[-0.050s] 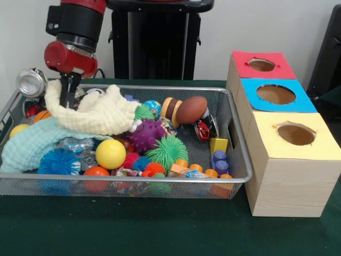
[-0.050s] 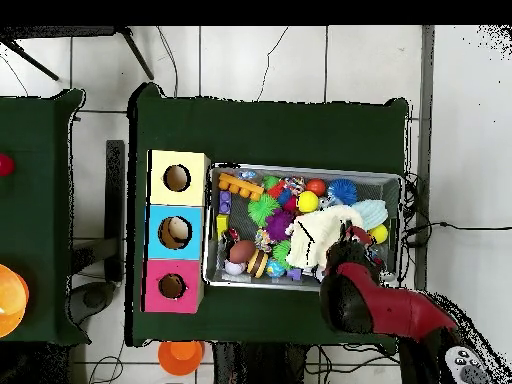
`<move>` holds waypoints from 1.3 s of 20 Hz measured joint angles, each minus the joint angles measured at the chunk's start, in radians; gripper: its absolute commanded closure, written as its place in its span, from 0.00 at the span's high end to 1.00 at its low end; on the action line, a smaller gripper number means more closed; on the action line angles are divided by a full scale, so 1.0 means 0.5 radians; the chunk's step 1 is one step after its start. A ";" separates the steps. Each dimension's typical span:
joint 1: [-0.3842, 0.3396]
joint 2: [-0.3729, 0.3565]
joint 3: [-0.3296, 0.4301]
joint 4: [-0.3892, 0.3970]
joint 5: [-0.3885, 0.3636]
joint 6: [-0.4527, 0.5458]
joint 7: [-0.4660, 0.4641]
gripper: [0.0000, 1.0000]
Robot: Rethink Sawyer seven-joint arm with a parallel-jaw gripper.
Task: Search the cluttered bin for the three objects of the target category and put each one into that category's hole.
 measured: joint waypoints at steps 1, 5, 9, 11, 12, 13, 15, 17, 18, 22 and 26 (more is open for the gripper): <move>-0.057 -0.009 0.070 0.034 0.000 0.078 0.000 0.00; -0.190 -0.011 0.235 0.130 -0.001 0.216 0.000 0.00; -0.283 0.006 0.381 0.235 0.000 0.243 0.000 0.00; -0.325 0.016 0.460 0.283 0.000 0.243 0.000 0.00; -0.347 0.022 0.501 0.307 0.000 0.243 0.000 0.00; -0.372 0.034 0.544 0.332 0.000 0.243 0.000 0.00; -0.408 0.057 0.608 0.368 0.000 0.242 0.000 0.00; -0.424 0.094 0.646 0.390 0.000 0.243 0.000 0.00; -0.425 0.110 0.655 0.396 0.000 0.243 0.000 0.00; -0.403 0.215 0.684 0.411 -0.007 0.242 0.000 0.00; -0.399 0.316 0.710 0.425 -0.035 0.240 0.000 0.00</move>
